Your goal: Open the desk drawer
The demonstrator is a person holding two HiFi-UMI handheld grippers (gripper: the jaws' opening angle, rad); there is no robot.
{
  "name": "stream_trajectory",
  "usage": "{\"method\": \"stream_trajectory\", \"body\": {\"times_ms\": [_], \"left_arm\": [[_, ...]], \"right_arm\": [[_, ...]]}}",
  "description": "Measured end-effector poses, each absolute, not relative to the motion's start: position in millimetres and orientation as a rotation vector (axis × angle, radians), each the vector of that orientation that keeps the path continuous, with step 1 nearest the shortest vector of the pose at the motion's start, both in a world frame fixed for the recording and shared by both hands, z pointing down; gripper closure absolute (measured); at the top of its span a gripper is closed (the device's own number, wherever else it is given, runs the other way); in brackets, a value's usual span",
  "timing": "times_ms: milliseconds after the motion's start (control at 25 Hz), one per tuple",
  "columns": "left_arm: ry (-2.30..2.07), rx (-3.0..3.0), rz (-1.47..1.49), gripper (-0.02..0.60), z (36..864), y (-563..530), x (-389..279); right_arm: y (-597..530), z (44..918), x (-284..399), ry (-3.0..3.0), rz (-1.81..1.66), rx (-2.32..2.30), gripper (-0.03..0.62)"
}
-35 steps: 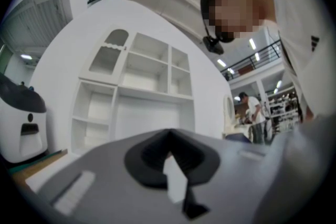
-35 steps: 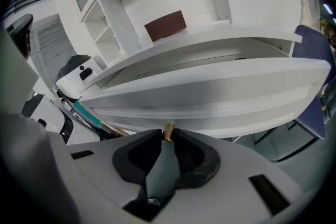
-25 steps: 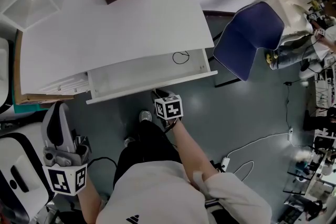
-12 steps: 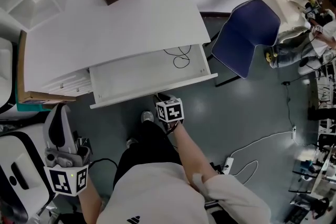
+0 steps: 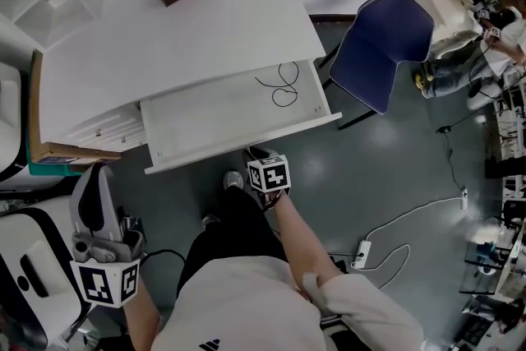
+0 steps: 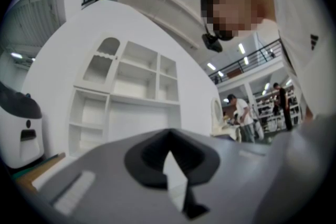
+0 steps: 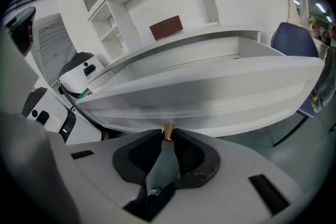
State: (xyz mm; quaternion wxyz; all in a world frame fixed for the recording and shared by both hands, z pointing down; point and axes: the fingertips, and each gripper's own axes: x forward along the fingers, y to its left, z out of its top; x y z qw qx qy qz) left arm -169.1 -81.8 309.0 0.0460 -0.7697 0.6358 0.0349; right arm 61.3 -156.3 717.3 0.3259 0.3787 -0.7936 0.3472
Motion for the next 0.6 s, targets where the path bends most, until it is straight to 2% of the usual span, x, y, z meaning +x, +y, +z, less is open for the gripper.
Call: {"method": "stream_trajectory", "body": {"times_ms": [600], "left_arm": [[1.915,-2.364,0.11,0.577,309.6,-61.6,-175.5]], "right_arm": [[-146.6,719.9,65.8,-2.064,0.922,1.069,0.516]]}}
